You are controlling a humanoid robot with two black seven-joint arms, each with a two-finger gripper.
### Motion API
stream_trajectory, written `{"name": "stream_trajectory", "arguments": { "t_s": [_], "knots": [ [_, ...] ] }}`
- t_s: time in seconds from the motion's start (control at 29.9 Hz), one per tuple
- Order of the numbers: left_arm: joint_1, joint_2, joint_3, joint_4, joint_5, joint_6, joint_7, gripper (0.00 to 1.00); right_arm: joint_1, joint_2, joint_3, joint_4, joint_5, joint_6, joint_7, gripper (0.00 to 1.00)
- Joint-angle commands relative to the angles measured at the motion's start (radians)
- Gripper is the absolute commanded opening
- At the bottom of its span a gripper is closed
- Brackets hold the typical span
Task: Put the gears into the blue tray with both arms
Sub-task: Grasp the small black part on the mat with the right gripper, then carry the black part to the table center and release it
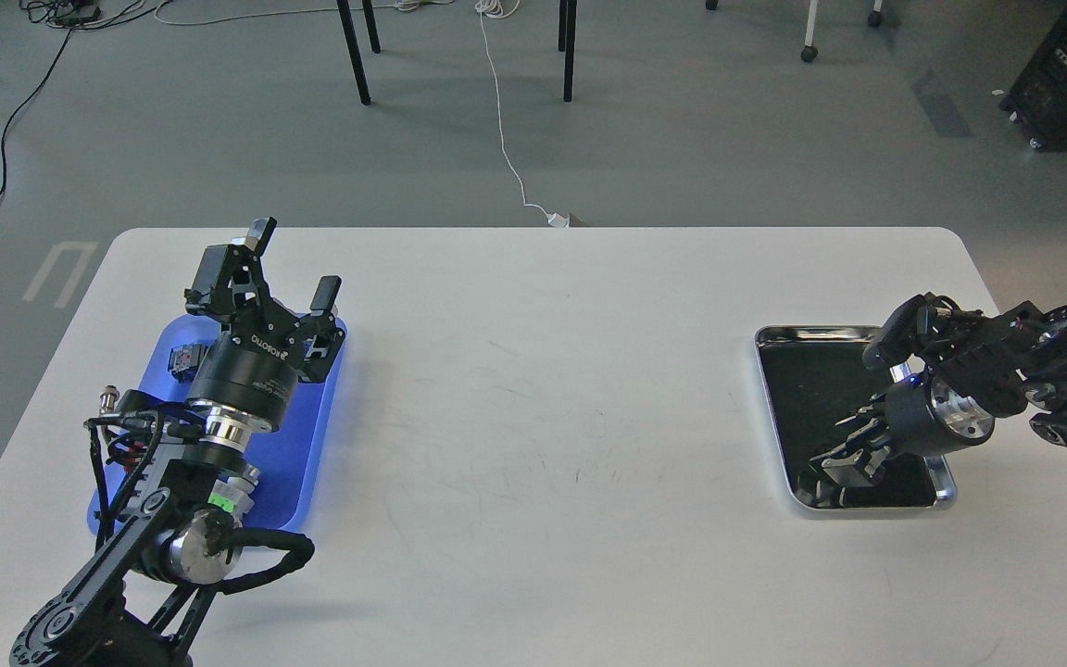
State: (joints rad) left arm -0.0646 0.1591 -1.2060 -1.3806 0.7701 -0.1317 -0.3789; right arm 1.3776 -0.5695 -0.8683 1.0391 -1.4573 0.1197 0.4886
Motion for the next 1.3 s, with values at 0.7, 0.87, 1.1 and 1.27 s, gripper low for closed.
{"name": "stream_trajectory", "arguments": {
  "t_s": [0.7,0.87,1.1,1.27],
  "knots": [
    [0.006,0.000,-0.001,-0.014,0.000,-0.002,0.000,0.98,-0.011,0.011,-0.001,-0.016,-0.002,0.005,0.000,0.17],
    [0.014,0.000,-0.001,-0.015,0.000,-0.002,0.000,0.98,-0.009,0.010,0.000,-0.014,0.000,0.006,0.000,0.13],
    [0.016,0.000,0.000,-0.020,0.000,-0.002,0.000,0.98,0.084,-0.007,0.009,0.053,0.012,0.005,0.000,0.13],
    [0.015,0.010,0.003,-0.020,0.000,-0.003,0.000,0.98,0.230,0.000,0.012,0.169,0.116,0.009,0.000,0.13]
  ]
}}
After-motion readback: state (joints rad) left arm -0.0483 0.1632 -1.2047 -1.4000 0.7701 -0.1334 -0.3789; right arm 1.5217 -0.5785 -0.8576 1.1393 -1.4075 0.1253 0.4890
